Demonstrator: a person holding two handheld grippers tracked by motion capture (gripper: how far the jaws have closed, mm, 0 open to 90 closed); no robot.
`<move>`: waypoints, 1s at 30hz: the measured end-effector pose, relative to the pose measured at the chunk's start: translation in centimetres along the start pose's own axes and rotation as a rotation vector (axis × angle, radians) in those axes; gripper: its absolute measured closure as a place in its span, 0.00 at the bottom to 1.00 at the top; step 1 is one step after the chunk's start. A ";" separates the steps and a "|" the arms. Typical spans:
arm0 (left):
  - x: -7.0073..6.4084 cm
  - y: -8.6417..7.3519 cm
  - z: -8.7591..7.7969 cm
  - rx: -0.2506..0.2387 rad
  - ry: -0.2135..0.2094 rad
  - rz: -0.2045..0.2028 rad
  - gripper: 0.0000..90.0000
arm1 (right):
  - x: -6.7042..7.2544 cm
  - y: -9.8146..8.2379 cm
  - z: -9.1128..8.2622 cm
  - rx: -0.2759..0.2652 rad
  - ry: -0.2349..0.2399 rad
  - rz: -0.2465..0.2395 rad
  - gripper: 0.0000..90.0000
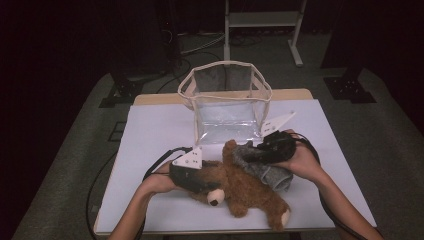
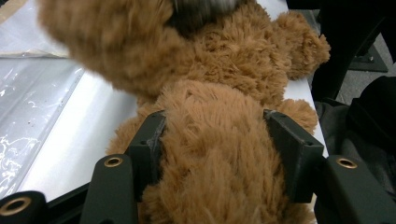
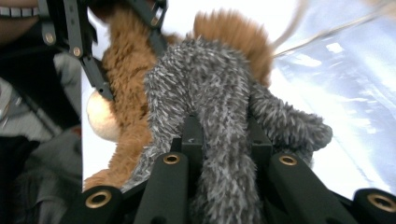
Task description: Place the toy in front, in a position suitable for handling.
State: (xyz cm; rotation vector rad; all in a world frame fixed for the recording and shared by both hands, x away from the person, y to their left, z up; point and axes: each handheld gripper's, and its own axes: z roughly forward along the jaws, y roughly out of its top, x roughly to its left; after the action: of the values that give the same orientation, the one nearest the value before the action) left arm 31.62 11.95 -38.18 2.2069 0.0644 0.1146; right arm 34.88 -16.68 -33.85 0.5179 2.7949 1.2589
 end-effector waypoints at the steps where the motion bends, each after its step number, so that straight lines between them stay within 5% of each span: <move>1: 0.0 -0.1 -0.1 0.000 -0.002 -0.002 0.47 | 0.3 0.0 0.8 0.035 0.010 -0.018 0.83; 3: 0.0 -0.3 -0.1 -0.005 -0.016 -0.008 0.45 | 0.8 -0.3 1.8 0.073 0.017 -0.028 0.83; 6: -0.1 -0.3 -0.2 -0.020 -0.026 -0.015 0.44 | 1.0 -1.2 1.6 0.045 0.019 -0.011 0.83; 15: -0.4 -0.2 -0.2 -0.013 -0.018 -0.010 0.44 | 0.1 -6.0 -3.8 -0.045 -0.034 0.100 0.83; 21: -0.3 -0.1 -0.1 -0.026 -0.018 -0.010 0.44 | -0.3 -9.9 -5.4 -0.120 -0.038 0.179 0.82; 30: -0.3 0.0 0.0 -0.016 -0.012 0.005 0.43 | 0.2 -7.0 -4.7 -0.199 -0.059 0.118 0.82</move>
State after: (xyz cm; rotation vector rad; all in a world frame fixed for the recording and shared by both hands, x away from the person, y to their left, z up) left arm 31.32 11.93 -38.20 2.1914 0.0504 0.1040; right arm 31.94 -24.32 -35.76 0.7031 2.5870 1.4971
